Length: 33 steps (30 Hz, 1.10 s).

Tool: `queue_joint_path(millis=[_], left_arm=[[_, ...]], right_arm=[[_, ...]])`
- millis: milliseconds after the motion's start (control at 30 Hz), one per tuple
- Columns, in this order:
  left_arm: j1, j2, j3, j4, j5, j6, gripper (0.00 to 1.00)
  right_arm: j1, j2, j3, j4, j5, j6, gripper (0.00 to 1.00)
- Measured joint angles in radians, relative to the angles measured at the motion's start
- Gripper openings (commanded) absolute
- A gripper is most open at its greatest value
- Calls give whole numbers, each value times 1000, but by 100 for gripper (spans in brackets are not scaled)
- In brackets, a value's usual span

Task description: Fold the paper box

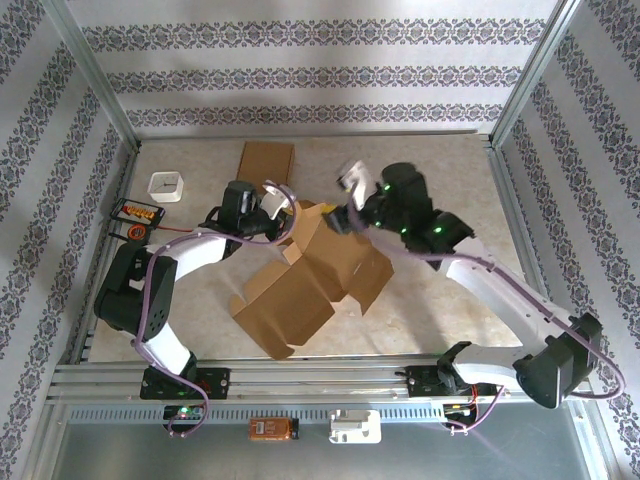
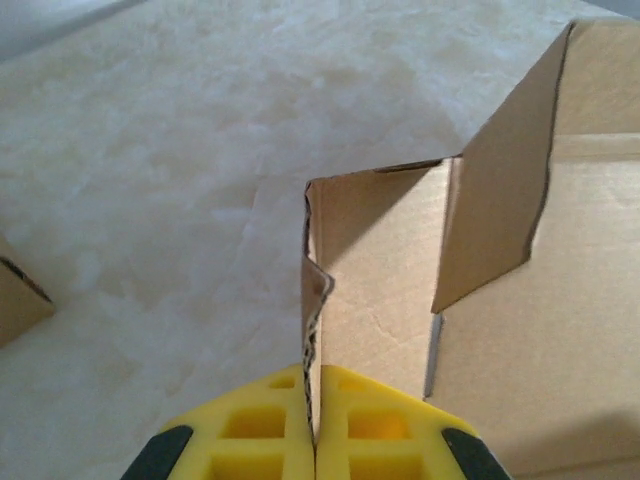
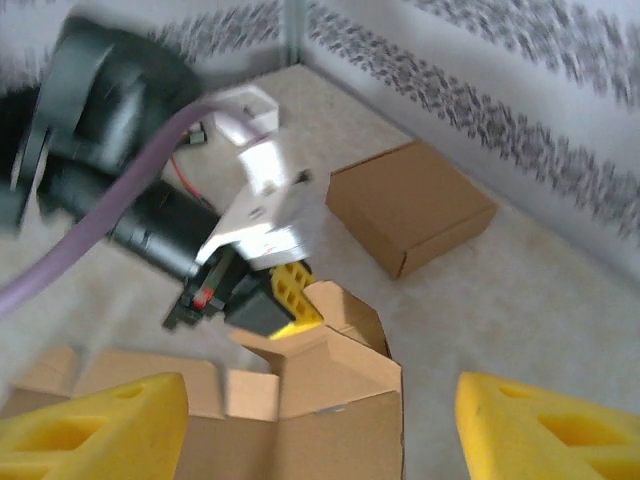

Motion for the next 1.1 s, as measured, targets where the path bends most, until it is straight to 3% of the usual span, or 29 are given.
queue_joint_path(millis=[200,333,633,1100], left_arm=[[0,0,-54,186,29,49,0],[0,3,-102,319,43,56,0],[0,51,-125,482,77,46,0],[0,78,-125,511,80,31,0]], right_arm=[[-237,74,5,-32,-229,349,70],[-282,120,-27,-34,-311,453,68],[-254,174,-158,26,-451,568,53],[-135,283,-187,125,-471,627,45]])
